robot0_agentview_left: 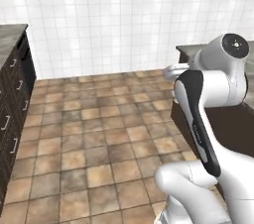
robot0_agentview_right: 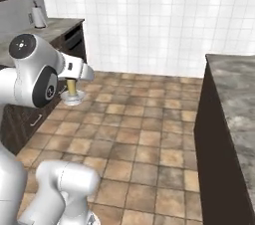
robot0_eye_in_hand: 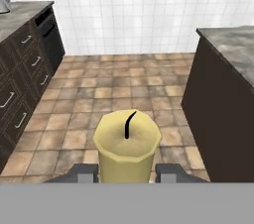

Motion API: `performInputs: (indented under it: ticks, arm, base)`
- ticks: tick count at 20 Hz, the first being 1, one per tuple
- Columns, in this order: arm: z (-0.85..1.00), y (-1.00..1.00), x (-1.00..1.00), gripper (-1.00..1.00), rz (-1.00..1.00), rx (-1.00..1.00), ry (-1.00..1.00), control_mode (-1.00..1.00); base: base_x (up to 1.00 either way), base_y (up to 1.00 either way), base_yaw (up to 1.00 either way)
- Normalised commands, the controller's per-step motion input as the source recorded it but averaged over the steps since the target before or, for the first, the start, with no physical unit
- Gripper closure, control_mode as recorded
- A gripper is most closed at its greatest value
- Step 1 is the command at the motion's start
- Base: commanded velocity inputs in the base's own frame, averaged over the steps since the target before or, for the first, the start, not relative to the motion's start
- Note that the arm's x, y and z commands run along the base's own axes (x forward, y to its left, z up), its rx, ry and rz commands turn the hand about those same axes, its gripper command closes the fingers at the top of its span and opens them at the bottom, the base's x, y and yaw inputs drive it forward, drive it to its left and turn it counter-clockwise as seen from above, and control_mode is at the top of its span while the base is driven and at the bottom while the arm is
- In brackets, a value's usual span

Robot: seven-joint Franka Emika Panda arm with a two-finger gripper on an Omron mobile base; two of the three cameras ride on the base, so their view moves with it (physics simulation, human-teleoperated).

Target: Get the candle and the liquor from the cabinet and move them to the dining counter.

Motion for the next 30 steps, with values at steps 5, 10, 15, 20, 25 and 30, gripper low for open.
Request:
performInputs:
  ticks: [5,10,15,20,25,30]
  arm:
    - [0.00,0.00,0.00,1.00,0.00,0.00,0.00,1.00]
    - [0.00,0.00,0.00,1.00,0.00,0.00,0.00,1.00]
    - [0.00,0.00,0.00,1.00,0.00,0.00,0.00,1.00]
    - [0.00,0.00,0.00,1.00,0.00,0.00,0.00,1.00]
    - [0.00,0.00,0.00,1.00,0.00,0.00,0.00,1.00]
    - [0.00,0.00,0.00,1.00,0.00,0.00,0.00,1.00]
  base:
    - [1.00,0.35,-0.26]
    - [1.00,0.16,-0.02]
    - [1.00,0.13,0.02]
    - [1.00,0.31,0.06]
    - [1.00,0.24,0.03]
    - [1.00,0.10,-0.06]
